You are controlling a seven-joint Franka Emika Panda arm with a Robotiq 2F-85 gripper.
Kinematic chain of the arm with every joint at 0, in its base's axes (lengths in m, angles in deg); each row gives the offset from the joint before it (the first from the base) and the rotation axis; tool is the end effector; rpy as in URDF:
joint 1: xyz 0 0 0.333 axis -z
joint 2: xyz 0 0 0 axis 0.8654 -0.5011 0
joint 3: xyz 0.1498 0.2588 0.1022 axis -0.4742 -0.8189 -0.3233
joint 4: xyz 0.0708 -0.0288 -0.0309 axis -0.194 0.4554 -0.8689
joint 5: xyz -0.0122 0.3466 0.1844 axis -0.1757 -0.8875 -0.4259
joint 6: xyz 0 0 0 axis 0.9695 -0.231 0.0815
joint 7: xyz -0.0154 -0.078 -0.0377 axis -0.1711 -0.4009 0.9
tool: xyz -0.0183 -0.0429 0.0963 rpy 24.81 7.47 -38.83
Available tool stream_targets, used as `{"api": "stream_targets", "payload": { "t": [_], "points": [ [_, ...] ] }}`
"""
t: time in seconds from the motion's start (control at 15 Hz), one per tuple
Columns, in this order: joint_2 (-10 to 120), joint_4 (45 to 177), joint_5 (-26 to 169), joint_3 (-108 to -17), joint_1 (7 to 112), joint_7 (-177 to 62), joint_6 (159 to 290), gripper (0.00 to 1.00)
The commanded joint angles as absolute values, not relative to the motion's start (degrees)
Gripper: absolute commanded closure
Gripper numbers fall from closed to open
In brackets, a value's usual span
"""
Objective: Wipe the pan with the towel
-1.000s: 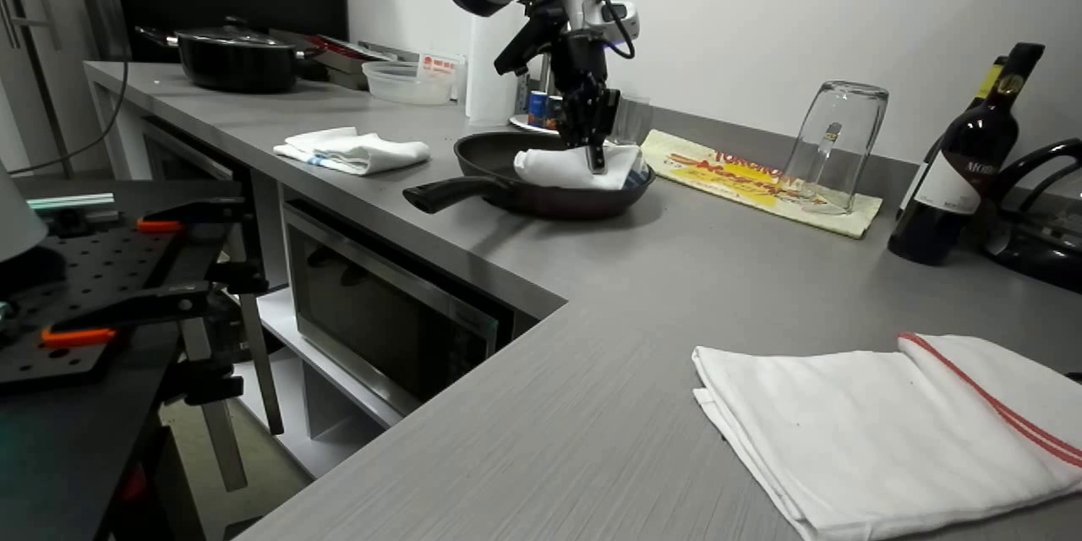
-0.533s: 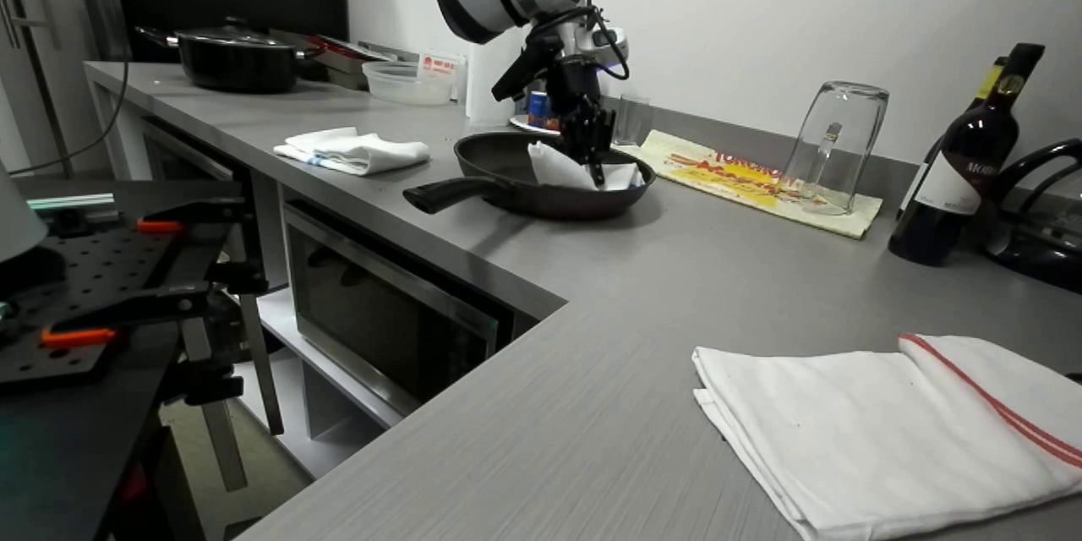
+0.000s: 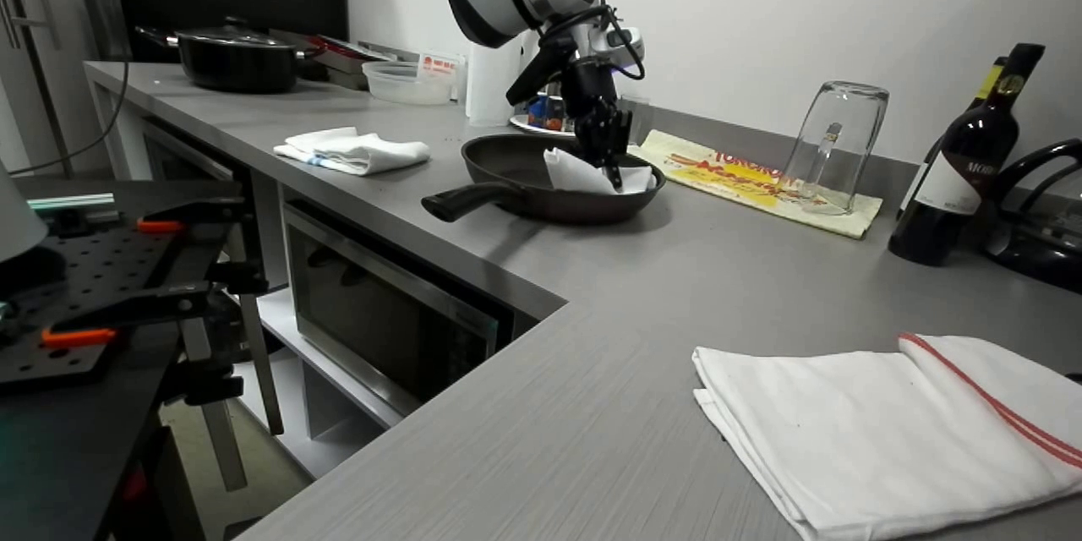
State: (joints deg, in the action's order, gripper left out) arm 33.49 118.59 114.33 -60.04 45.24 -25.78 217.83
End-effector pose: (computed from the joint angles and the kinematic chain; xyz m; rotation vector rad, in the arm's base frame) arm 0.6502 0.0762 0.1946 2.4726 0.1158 0.1153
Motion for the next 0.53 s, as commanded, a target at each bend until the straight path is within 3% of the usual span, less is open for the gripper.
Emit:
{"api": "stream_targets", "payload": {
  "t": [0.0,0.47],
  "points": [
    [31.61,116.79,112.97,-60.59,46.35,-25.01,217.01,0.96],
    [30.98,116.25,99.61,-64.26,47.8,-27.09,216.98,0.96]
  ]
}}
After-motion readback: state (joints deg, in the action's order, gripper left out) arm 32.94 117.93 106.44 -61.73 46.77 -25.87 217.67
